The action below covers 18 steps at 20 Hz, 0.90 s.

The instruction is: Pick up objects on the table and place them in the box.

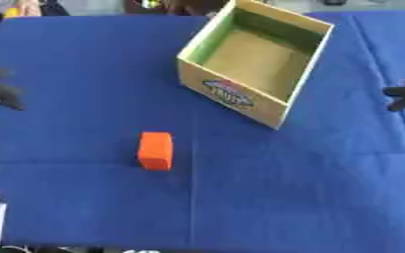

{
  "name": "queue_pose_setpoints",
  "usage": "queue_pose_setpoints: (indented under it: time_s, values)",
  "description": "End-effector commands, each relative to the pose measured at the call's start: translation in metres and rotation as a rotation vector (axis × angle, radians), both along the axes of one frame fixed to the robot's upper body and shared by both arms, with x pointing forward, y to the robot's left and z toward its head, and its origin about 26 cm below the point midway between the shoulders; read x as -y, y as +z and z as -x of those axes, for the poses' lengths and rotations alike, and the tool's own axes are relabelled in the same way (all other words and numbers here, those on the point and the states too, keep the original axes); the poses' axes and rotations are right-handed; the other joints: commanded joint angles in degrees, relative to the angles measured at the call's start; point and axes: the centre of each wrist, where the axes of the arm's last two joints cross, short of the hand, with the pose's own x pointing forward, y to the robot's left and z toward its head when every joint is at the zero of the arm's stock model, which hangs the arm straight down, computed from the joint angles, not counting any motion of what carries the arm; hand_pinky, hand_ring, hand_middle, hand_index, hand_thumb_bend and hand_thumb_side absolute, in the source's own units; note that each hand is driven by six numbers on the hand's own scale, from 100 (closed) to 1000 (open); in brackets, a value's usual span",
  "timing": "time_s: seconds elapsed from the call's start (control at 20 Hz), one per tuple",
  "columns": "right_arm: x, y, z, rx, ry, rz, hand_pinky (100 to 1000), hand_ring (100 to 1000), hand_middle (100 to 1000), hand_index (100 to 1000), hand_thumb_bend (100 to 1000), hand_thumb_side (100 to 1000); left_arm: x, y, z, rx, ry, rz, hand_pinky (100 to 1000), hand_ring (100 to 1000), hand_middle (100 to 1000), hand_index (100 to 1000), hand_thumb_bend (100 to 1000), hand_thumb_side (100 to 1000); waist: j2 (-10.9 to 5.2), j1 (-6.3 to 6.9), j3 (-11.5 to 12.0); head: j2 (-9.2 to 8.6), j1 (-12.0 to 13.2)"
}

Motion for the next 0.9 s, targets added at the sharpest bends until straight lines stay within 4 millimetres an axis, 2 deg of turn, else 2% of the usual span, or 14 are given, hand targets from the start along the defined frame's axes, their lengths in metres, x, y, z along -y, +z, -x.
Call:
queue_pose_setpoints:
  time_s: [0.05, 0.3, 0.45, 0.6, 0.7, 0.9]
  values:
    - [0.001, 0.006, 0.003, 0.03, -0.001, 0.02, 925, 814, 582, 852, 100, 946, -0.004, 0.008, 0.002, 0.02, 0.006, -0.029, 451, 540, 620, 883, 100, 979, -1.08, -0.21, -0.1, -0.78, 0.1]
    - [0.004, 0.003, 0.005, 0.024, -0.016, 0.014, 926, 815, 583, 853, 100, 948, -0.006, 0.008, 0.003, 0.01, 0.008, -0.042, 451, 540, 619, 883, 100, 979, -1.83, -0.38, 0.3, -0.29, 0.1]
    - [0.004, 0.003, 0.005, 0.016, -0.015, 0.011, 927, 816, 583, 853, 100, 951, -0.012, 0.011, 0.004, -0.031, 0.034, -0.115, 442, 537, 621, 883, 100, 938, -2.05, -0.3, 0.4, -0.18, 0.0]
    - [0.004, 0.003, 0.005, 0.009, -0.017, 0.008, 927, 816, 583, 853, 100, 951, -0.026, 0.029, 0.002, -0.064, 0.117, -0.368, 458, 556, 640, 879, 100, 877, -2.49, -0.15, 0.4, 0.52, -0.2]
    - [0.004, 0.003, 0.005, 0.005, -0.015, 0.007, 927, 816, 583, 853, 100, 952, -0.031, 0.043, -0.001, -0.074, 0.18, -0.56, 472, 573, 659, 880, 100, 870, -2.74, -0.04, 0.3, 1.08, -0.2]
    - [0.004, 0.002, 0.005, -0.002, -0.008, 0.007, 928, 817, 583, 854, 100, 953, -0.027, 0.067, -0.008, -0.112, 0.226, -0.92, 508, 618, 698, 889, 100, 895, -3.11, 0.17, -0.5, 1.35, 0.2]
